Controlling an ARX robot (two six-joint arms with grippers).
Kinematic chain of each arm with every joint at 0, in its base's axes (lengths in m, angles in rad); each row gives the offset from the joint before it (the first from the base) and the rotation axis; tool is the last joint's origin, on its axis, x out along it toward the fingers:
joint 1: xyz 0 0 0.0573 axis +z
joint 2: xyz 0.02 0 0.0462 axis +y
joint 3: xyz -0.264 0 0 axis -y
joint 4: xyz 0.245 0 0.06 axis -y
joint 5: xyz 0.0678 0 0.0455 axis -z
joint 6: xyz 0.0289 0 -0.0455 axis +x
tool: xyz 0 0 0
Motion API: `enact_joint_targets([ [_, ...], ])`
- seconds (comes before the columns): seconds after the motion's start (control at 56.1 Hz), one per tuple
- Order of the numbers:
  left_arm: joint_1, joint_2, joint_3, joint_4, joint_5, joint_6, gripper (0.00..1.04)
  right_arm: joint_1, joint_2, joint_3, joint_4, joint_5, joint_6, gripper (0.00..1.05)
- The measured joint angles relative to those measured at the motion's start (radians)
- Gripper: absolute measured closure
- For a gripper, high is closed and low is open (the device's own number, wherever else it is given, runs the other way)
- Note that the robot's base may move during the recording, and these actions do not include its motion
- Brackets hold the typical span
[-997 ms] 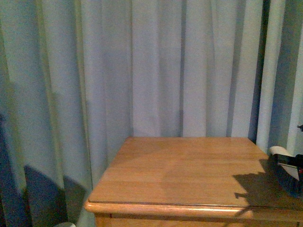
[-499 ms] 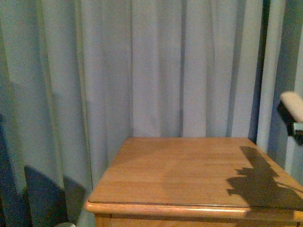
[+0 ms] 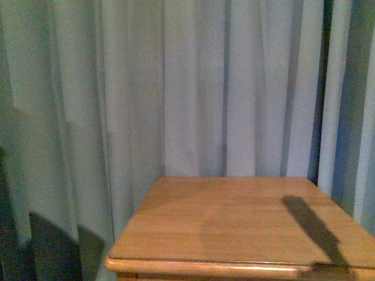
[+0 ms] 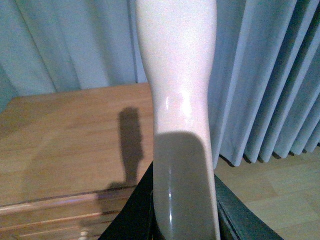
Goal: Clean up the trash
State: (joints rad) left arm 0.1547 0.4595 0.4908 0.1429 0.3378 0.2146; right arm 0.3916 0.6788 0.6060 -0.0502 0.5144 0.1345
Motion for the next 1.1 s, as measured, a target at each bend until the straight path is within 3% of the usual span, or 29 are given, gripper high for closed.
enact_joint_targets([
  [0.107, 0.0, 0.0, 0.0, 0.0, 0.0, 0.0, 0.77, 0.033, -0.09, -0.025, -0.006, 0.066, -0.005, 0.85],
  [0.392, 0.0, 0.0, 0.0, 0.0, 0.0, 0.0, 0.77, 0.068, -0.121, -0.023, -0.002, 0.121, -0.02, 0.85],
  [1.104, 0.005, -0.002, -0.003, -0.001, -0.009, -0.003, 0.77, 0.074, -0.115, -0.022, -0.004, 0.117, -0.024, 0.85],
])
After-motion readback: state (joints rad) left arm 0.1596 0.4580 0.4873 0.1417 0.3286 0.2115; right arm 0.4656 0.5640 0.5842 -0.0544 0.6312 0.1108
